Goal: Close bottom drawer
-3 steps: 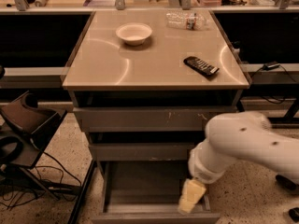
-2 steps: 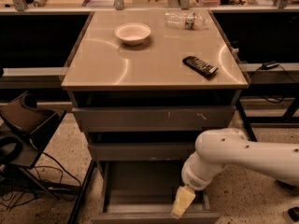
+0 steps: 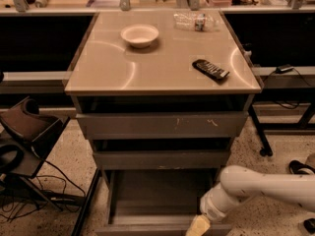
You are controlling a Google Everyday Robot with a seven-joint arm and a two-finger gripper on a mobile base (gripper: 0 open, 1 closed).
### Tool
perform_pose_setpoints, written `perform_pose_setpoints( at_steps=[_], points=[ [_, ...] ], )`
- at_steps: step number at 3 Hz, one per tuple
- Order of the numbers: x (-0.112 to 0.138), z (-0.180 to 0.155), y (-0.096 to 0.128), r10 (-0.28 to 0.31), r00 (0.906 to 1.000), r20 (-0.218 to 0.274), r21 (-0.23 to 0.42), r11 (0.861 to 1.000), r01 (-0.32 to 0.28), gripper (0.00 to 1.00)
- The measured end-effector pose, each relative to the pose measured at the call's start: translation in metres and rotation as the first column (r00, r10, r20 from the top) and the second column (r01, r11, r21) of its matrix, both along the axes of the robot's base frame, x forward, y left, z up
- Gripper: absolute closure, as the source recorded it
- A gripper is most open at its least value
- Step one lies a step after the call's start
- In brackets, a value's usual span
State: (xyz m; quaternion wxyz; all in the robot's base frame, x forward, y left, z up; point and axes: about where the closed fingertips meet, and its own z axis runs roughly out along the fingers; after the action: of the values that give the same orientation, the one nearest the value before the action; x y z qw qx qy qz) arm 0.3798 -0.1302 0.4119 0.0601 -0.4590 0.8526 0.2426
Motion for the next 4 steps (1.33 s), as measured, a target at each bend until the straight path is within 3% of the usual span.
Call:
perform_pose_setpoints(
  at_steps=[1, 2, 3, 4],
  points=[
    [-0.039, -0.055, -0.012, -0.079, 0.9906, -0.112, 0.076, 0.993, 0.087, 0.0],
    [-0.051, -0.069, -0.007, -0.078, 0.9864, -0.145, 0.09, 0.992, 0.091, 0.0],
    [-0.049, -0.083, -0.011, -0.11, 0.9859, -0.126, 0.104, 0.987, 0.123, 0.0],
    [-0.05, -0.117, -0.022, -0.178, 0.9805, -0.084, 0.133, 0.973, 0.188, 0.0]
  ],
)
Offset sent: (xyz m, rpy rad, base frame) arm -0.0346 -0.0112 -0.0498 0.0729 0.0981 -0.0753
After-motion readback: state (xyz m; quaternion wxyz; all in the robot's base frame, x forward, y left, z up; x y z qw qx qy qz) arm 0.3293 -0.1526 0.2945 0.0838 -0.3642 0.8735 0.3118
